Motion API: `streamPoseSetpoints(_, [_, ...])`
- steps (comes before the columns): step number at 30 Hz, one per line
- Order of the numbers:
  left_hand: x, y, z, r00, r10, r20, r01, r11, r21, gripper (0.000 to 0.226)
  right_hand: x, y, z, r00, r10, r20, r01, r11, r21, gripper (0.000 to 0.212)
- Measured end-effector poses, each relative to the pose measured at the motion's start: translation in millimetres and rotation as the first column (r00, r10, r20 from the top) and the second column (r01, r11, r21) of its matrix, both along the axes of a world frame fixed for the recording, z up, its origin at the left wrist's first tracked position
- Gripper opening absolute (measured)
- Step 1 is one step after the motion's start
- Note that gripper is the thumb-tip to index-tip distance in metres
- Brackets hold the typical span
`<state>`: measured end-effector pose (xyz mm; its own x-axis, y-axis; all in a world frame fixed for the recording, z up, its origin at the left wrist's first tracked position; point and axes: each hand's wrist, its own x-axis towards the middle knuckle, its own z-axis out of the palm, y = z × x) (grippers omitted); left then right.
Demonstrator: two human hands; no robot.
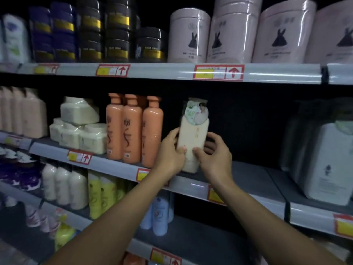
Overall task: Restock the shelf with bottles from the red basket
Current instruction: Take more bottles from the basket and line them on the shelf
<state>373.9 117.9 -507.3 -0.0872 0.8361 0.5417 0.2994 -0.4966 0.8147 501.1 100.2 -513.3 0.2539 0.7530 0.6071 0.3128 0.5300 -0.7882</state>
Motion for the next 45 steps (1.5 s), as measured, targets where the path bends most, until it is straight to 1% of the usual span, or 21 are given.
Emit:
streamPoseSetpoints(2, [-6, 9, -8, 0.999, 0.029, -0.026, -0.029, 1.000, -0.010, 0.062, -4, 11, -7, 1.000, 0.002, 0.019, -0.002, 1.000, -0.009, 0.050])
streamPoseSetpoints(5, [-10, 18, -16, 0.997, 0.072, -0.021, -0.072, 0.997, -0.008, 0.063, -10, 20, -12, 0.998, -0.016, 0.055, 0.016, 1.000, 0.003, 0.052])
streamPoseSetpoints(9, [-9, 22, -18, 0.992, 0.116, -0.054, -0.115, 0.993, 0.019, 0.060, -7, 19, -18, 0.983, -0.039, 0.179, 0.045, 0.998, -0.032, 0.057])
streamPoseSetpoints(11, [-11, 22, -19, 0.991, 0.121, -0.052, -0.120, 0.993, 0.018, 0.054, -6, 17, -24, 0.971, -0.084, 0.223, 0.105, 0.991, -0.080, 0.047])
streamPoseSetpoints(13, [-14, 25, -20, 0.993, 0.115, -0.020, -0.115, 0.993, -0.006, 0.050, -7, 17, -27, 0.963, -0.141, 0.227, 0.172, 0.977, -0.123, 0.032])
streamPoseSetpoints(15, [-16, 30, -21, 0.995, 0.101, -0.002, -0.101, 0.995, -0.024, 0.048, -10, 20, -27, 0.962, -0.166, 0.215, 0.201, 0.968, -0.151, 0.026])
streamPoseSetpoints(18, [-15, 36, -22, 0.994, 0.108, 0.003, -0.108, 0.994, -0.021, 0.049, -15, 22, -23, 0.955, -0.182, 0.236, 0.226, 0.958, -0.177, 0.027])
streamPoseSetpoints(26, [-11, 38, -24, 0.996, 0.073, 0.050, -0.071, 0.997, -0.038, 0.050, -14, 25, -22, 0.955, -0.200, 0.221, 0.250, 0.941, -0.227, 0.020])
streamPoseSetpoints(32, [-12, 34, -24, 0.993, 0.092, 0.069, -0.088, 0.994, -0.061, 0.049, -17, 18, -23, 0.946, -0.212, 0.245, 0.263, 0.945, -0.195, 0.023])
streamPoseSetpoints(39, [-11, 26, -25, 0.995, 0.066, 0.074, -0.062, 0.996, -0.060, 0.054, -16, 14, -25, 0.946, -0.186, 0.267, 0.235, 0.958, -0.166, 0.024])
streamPoseSetpoints(41, [-9, 21, -24, 0.995, 0.070, 0.074, -0.068, 0.997, -0.029, 0.051, -17, 12, -24, 0.948, -0.181, 0.260, 0.223, 0.965, -0.139, 0.027])
streamPoseSetpoints(45, [-4, 7, -19, 0.991, 0.122, 0.060, -0.126, 0.990, 0.064, 0.044, -15, -2, -15, 0.949, -0.202, 0.240, 0.214, 0.977, -0.022, 0.031])
